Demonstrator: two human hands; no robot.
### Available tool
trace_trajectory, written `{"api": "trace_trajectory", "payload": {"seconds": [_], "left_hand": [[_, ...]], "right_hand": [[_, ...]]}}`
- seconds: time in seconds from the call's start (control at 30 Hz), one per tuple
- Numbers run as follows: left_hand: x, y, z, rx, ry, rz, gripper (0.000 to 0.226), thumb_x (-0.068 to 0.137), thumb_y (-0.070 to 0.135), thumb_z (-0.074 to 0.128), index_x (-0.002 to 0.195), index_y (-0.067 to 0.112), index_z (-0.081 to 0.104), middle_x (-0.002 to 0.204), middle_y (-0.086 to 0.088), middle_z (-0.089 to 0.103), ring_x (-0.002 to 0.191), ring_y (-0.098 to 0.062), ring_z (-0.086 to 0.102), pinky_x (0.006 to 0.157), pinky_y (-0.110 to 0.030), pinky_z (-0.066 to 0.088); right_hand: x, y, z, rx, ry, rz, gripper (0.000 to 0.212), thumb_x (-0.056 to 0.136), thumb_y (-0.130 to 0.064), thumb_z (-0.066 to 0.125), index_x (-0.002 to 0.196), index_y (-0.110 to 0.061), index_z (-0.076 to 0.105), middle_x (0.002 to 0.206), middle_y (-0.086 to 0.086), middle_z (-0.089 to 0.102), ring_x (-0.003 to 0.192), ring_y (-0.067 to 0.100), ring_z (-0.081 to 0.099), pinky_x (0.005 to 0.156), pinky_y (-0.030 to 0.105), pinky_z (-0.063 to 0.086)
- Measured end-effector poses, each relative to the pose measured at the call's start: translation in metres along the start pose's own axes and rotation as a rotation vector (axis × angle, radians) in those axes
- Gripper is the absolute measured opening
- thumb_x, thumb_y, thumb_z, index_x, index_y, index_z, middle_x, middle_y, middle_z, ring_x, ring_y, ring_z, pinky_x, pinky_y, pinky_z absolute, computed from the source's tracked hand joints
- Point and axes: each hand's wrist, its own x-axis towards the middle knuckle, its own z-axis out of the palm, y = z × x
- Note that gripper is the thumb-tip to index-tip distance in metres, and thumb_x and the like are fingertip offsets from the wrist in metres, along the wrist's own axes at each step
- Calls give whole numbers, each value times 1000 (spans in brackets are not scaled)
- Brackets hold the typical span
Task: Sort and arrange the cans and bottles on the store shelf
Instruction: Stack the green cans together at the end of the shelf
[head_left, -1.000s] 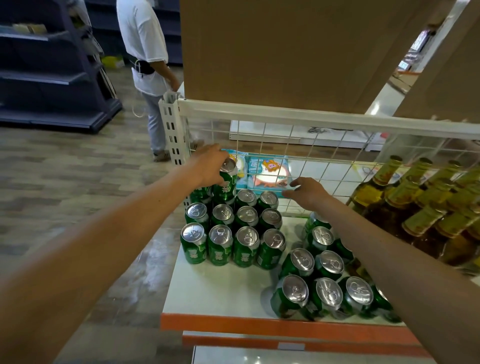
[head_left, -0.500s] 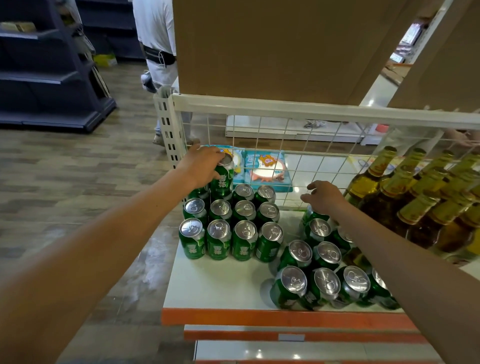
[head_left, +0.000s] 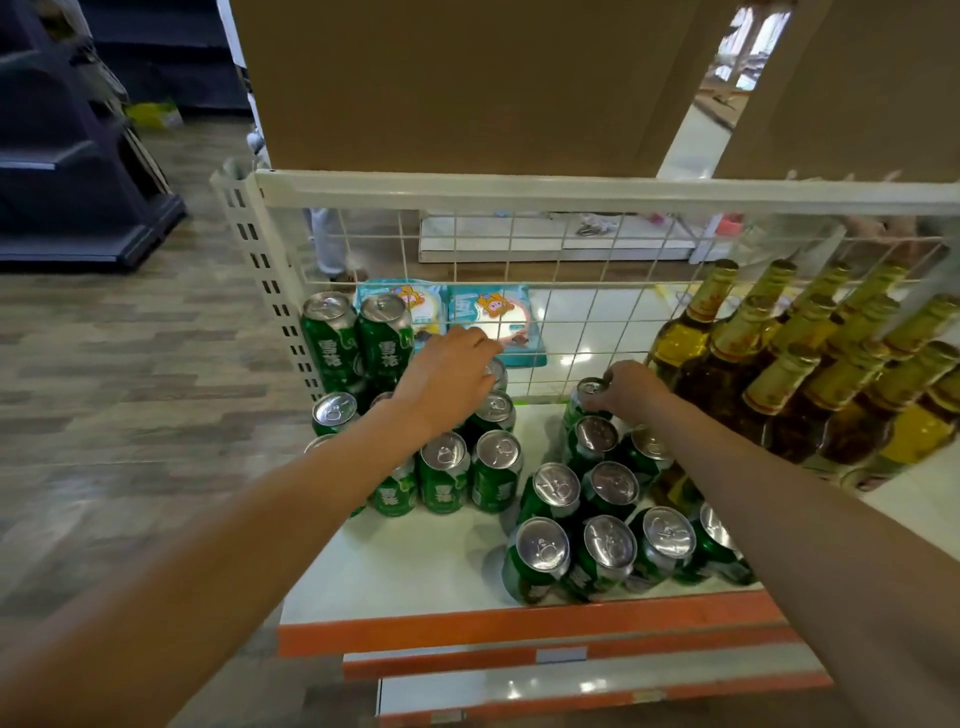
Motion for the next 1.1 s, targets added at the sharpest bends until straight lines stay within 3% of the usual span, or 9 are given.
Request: {"api": "trace_trajectory", "payload": {"seconds": [0.2,0.4,0.5,0.57,0.67,0.83,0.97,1.1], "left_hand": [[16,24,17,-63,-166,-94,44,97,35,56,137,18,52,141,-4,50,128,-26,46,100,-45,44],[26,24,2,-321,-156,-160,55,88,33,70,138,16,52,136,-5,54,125,-23,49,102,-38,43],[31,20,-14,-439,-152,-197,65,81,30,79,138,16,52,132,-5,58,117,-22,55,94,-31,46],[31,16,-25,-518,-154,-215,76,76,30,83,143,18,47,131,-4,57,113,-21,57,94,-32,48],[27,9,-36,-574,-118,-228,87,74,31,85,147,17,40,133,-2,54,110,-18,56,89,-24,45],[21,-6,-41,-526,-45,-242,79,75,39,83,141,20,46,136,-2,54,112,-17,54,88,-24,41],[24,-18,-46,-482,-54,-242,87,73,40,85,146,19,42,143,-4,50,128,-22,48,104,-32,41],[30,-27,-51,-386,-79,-231,77,72,37,83,138,19,46,128,-3,57,112,-22,55,93,-38,49]], "right_hand": [[2,3,-2,27,49,4,57,75,-56,76,82,-3,58,79,11,58,73,25,56,48,28,32],[-13,-32,-50,69,84,-93,53,76,-57,74,78,-5,62,69,5,58,65,19,56,50,27,39],[-24,-62,-74,102,78,-145,58,75,-61,73,60,-9,54,56,3,46,52,16,44,49,29,30],[-33,-83,-84,117,76,-178,59,74,-64,70,58,-9,55,53,1,50,49,16,45,48,28,30],[-45,-110,-93,133,80,-209,54,75,-63,69,66,-9,66,62,2,65,59,16,58,51,26,38],[-53,-141,-91,144,68,-196,52,72,-61,74,64,-10,64,61,2,66,53,14,57,53,25,46],[-47,-151,-81,227,48,-236,49,73,-52,77,72,-4,66,74,9,70,68,22,68,69,34,59],[-37,-153,-74,365,-14,-285,56,72,-50,78,83,4,68,79,14,68,85,33,72,76,48,61]]}}
